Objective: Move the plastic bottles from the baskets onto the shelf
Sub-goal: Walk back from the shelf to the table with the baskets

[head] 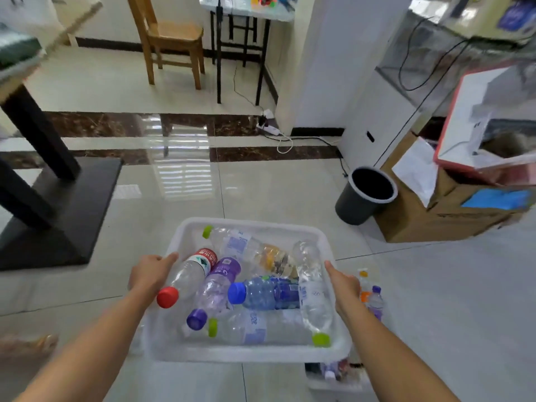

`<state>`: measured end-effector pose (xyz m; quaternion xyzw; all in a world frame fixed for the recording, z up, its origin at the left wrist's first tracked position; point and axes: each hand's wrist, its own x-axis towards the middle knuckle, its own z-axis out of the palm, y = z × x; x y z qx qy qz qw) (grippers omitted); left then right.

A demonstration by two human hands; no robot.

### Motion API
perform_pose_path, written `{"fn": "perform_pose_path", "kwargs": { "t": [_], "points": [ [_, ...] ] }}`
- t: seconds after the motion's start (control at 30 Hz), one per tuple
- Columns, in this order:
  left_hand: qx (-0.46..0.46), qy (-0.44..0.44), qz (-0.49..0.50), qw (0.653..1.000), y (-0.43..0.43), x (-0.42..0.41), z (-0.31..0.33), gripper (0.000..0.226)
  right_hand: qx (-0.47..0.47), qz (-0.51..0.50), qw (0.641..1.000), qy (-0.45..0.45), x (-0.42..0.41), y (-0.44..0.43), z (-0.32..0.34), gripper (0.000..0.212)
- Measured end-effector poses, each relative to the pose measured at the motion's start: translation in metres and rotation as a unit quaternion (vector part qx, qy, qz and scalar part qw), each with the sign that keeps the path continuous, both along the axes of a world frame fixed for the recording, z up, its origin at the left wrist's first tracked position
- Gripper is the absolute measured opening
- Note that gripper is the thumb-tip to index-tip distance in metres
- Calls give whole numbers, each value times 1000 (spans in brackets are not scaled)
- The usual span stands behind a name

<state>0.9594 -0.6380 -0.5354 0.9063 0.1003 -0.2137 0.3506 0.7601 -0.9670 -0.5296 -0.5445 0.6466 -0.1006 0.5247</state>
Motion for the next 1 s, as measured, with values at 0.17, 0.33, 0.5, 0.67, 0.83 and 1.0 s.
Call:
{"fn": "perform_pose_path", "kwargs": {
  "t": [0.17, 0.33, 0.5, 0.67, 0.83, 1.0],
  "points": [
    [-14, -17, -72, 997, -11, -4, 173, 43, -12, 24, 1000, -11, -32, -10, 165, 56],
    [-66, -43, -105, 991, -44, -23, 314, 48, -32, 11, 999, -24, -85, -17, 290, 68],
    [-75, -80, -190, 976, -99, -57, 386, 44, -68, -46, 996, -29, -149, -29, 355, 74],
    [-129, -47, -209, 968, -142, -106, 407, 40, -95, -102, 990, -28, -227, -42, 381, 50],
    [-156, -13, -198, 967, -164, -177, 397, 37, -103, -121, 987, -8, -303, -59, 384, 46],
    [-165, -8, -185, 969, -171, -247, 384, 37, -104, -113, 988, 4, -361, -70, 380, 45]
  ]
}}
